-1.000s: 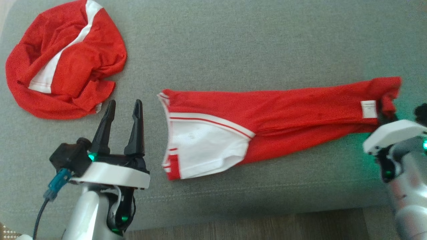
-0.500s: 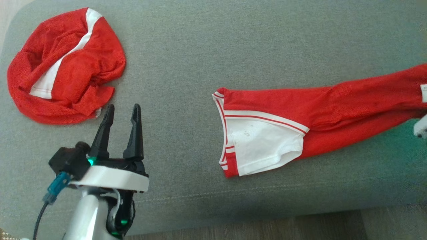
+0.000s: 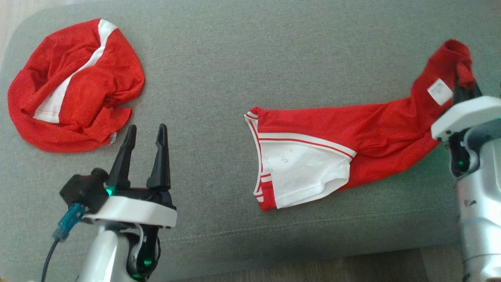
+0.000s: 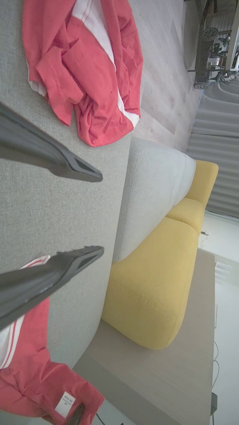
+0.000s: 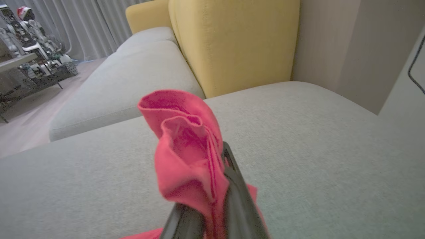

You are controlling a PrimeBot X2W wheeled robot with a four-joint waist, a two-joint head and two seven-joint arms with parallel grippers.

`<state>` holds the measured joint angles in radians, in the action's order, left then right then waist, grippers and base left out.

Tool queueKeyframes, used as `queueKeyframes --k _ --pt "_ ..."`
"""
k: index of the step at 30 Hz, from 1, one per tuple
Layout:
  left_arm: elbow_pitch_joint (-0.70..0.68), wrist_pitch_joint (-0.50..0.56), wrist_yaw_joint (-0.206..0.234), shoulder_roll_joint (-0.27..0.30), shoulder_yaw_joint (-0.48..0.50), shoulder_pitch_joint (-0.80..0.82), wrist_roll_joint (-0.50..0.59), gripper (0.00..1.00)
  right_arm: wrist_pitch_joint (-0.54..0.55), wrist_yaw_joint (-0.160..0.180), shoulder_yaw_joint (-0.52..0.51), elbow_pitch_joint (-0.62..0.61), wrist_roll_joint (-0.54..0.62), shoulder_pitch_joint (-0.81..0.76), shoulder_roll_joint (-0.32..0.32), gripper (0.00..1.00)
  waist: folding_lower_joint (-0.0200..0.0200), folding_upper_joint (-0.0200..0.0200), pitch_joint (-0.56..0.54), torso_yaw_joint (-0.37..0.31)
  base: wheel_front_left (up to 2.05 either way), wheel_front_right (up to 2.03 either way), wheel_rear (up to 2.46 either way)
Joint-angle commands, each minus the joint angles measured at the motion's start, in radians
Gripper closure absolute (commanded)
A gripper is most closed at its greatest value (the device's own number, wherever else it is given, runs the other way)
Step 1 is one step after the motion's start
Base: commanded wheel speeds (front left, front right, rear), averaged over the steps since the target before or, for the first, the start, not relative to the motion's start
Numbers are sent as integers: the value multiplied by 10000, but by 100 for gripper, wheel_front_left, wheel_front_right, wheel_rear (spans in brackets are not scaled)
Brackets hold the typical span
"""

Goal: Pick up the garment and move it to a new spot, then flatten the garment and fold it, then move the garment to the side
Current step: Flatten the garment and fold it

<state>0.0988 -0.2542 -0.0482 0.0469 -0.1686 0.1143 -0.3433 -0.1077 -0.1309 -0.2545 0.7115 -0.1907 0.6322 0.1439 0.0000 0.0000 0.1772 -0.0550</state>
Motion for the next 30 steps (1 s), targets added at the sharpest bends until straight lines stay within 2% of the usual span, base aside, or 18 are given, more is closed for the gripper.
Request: queueKeyframes --k 1,3,6,8,9,13,21,30 --pt "-358 -76 -1 33 293 147 74 0 244 2 399 -751 -316 -44 -125 100 0 0 -21 -24 0 0 0" --pt "-353 -76 8 33 316 120 77 0 759 2 739 -1527 -901 -332 -370 100 0 0 -43 -50 0 0 0" --pt "-343 -76 17 33 328 107 48 0 1809 2 1015 -2668 -2431 -790 -776 100 0 0 -76 -73 0 0 0" --pt "-340 -76 33 33 284 126 22 0 2301 2 1205 -3395 -3008 -1145 -877 100 0 0 -100 -78 0 0 0" --pt "-340 -76 33 33 284 126 22 0 2301 2 1205 -3395 -3008 -1145 -877 100 0 0 -100 -78 0 0 0" --pt "-323 -76 34 33 148 170 7 0 2881 2 1917 -4347 -4216 -1770 -929 100 0 0 -177 -83 0 0 0" --pt "-338 -76 75 33 88 222 -71 0 2422 2 3592 -4623 -5958 -2309 -934 100 0 0 -36 -86 0 0 0" --pt "-277 -76 86 33 -34 322 -191 0 1281 2 5634 -3717 -6740 -2431 -936 100 0 0 90 94 0 0 0"
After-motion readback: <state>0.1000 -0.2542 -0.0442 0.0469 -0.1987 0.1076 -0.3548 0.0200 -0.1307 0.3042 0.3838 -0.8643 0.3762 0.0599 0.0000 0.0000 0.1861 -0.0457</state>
